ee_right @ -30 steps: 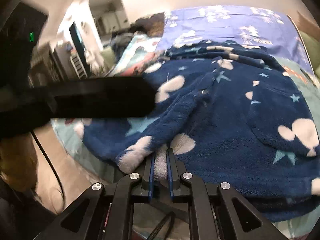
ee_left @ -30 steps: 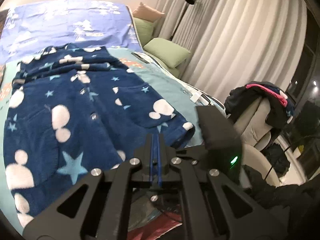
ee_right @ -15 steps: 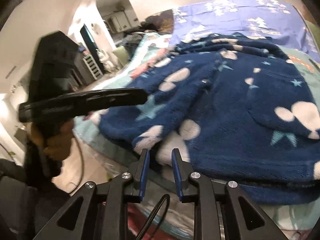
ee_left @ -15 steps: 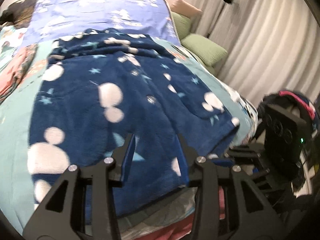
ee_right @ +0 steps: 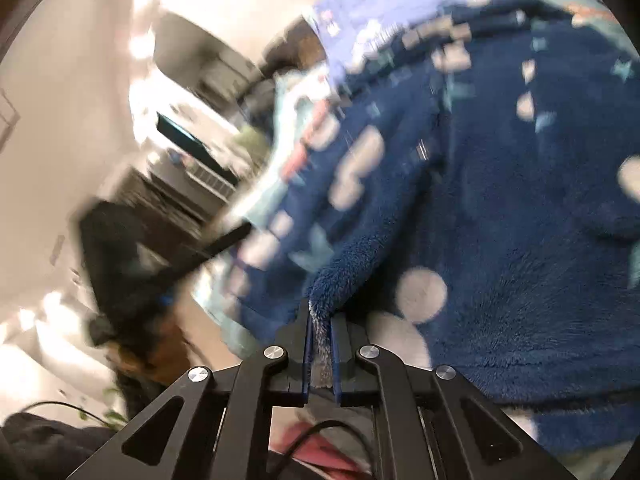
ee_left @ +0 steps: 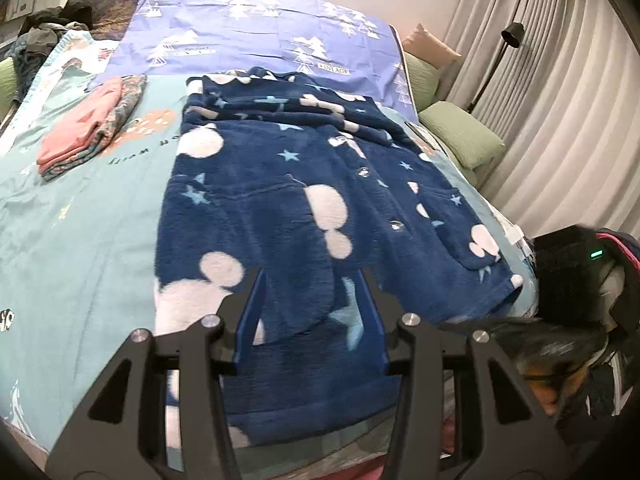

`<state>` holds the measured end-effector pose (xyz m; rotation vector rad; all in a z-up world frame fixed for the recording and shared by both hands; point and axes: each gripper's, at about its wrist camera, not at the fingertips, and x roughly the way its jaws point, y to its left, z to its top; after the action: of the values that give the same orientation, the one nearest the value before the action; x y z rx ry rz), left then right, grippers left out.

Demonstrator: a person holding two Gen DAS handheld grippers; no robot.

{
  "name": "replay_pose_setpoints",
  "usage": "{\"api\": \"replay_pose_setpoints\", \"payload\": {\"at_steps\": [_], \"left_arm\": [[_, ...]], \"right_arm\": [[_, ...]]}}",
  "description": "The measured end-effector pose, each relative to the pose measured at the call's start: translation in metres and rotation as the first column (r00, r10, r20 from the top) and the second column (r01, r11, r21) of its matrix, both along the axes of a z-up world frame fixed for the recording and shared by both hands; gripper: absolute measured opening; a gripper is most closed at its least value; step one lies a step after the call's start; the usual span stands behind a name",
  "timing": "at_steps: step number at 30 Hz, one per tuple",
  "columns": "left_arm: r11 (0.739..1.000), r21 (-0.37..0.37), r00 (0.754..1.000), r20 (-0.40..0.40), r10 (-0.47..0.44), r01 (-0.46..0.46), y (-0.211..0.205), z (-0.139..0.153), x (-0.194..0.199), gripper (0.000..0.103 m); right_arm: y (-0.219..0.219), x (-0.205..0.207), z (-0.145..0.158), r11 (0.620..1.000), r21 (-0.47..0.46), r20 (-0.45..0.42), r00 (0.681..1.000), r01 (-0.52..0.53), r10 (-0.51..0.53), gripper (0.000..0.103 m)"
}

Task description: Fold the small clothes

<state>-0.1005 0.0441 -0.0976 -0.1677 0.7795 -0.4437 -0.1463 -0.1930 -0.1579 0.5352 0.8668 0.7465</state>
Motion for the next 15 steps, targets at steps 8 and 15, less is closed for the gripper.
{"api": "replay_pose_setpoints", "payload": {"at_steps": [8,15], "left_arm": [[0.996,0.047,0.997,0.000,0.071,-0.071,0.023,-0.007,0.003,0.055],[0.991,0.073,0.990,-0.078,0.121,-0.115,0.051,-0.030,-0.002,0.061]], "right_arm": [[-0.030,-0.024,0.010,0.943,-0.309,0.075,0.991,0.126,-0.108,0.014],[-0.095,-0.051,0.028,0.896,-0.323,0.169,0.950,0.305,-0.262,0.062]]}}
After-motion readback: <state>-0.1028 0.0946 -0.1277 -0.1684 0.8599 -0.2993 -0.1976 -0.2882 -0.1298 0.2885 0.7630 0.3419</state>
